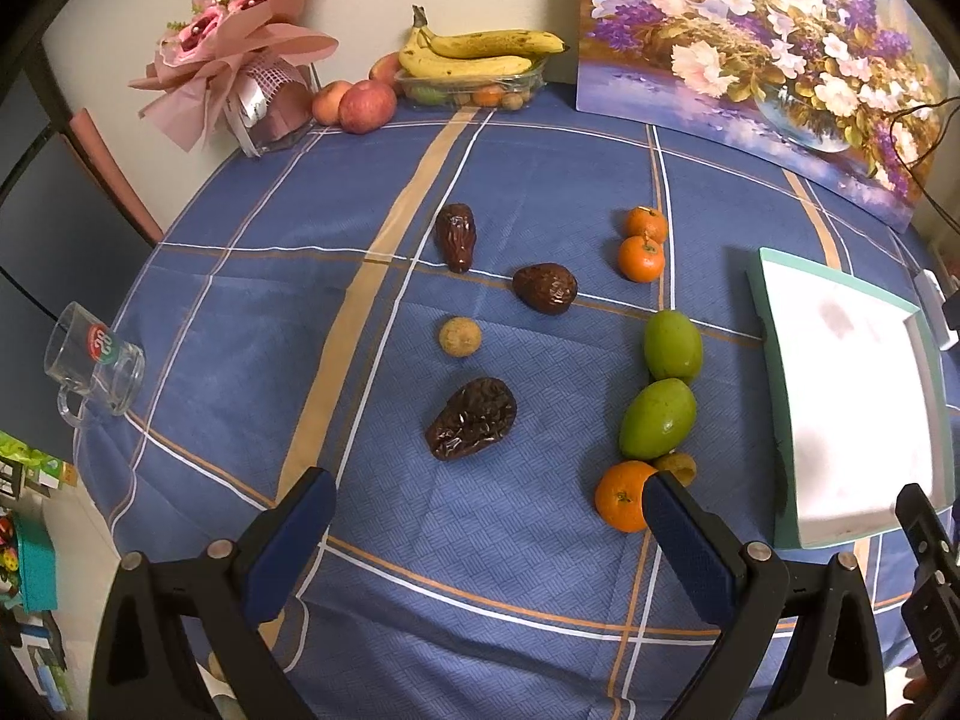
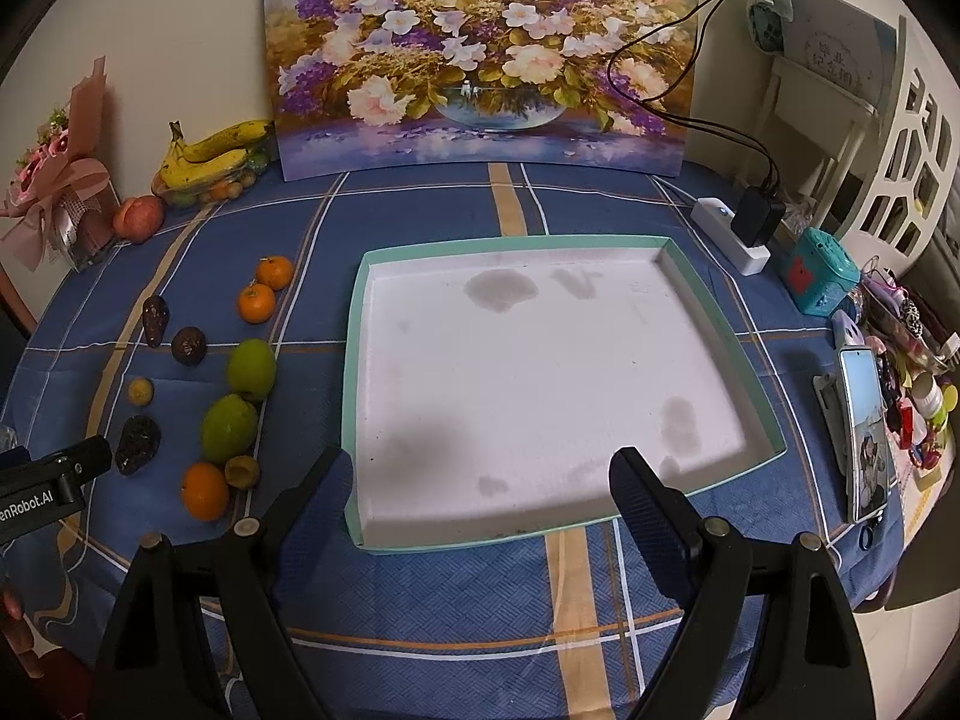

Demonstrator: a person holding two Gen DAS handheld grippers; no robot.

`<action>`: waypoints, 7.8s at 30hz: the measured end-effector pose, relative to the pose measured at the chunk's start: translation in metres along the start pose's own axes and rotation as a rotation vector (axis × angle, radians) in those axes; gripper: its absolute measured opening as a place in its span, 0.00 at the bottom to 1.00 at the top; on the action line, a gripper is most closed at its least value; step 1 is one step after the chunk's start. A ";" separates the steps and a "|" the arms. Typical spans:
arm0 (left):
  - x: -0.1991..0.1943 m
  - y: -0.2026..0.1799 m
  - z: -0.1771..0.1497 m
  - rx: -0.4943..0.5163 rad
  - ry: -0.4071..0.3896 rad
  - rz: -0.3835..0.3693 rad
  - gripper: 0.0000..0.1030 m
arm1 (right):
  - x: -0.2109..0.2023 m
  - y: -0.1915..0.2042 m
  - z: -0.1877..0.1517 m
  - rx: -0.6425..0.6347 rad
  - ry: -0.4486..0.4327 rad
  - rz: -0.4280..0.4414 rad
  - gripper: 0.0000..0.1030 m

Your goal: Organize fruits

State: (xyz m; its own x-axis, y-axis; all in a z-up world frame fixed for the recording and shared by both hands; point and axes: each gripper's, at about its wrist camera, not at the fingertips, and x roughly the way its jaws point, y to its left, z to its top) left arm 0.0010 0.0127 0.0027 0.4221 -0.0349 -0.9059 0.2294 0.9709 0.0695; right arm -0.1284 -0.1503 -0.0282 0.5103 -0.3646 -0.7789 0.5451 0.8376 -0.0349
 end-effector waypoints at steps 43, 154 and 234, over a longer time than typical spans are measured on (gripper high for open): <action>-0.001 -0.003 -0.001 -0.002 0.001 -0.012 1.00 | 0.000 -0.001 0.001 0.001 0.002 0.002 0.85; 0.032 -0.024 0.029 -0.125 0.113 -0.405 0.58 | 0.068 -0.023 0.057 0.291 0.176 0.182 0.42; 0.038 -0.102 0.073 0.069 -0.038 -0.224 1.00 | 0.071 -0.100 0.085 0.312 0.104 0.010 0.89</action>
State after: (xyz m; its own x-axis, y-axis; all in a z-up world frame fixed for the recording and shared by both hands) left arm 0.0580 -0.1049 -0.0079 0.3866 -0.2580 -0.8854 0.3804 0.9192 -0.1018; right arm -0.0903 -0.2944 -0.0266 0.4553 -0.2998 -0.8383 0.7260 0.6701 0.1546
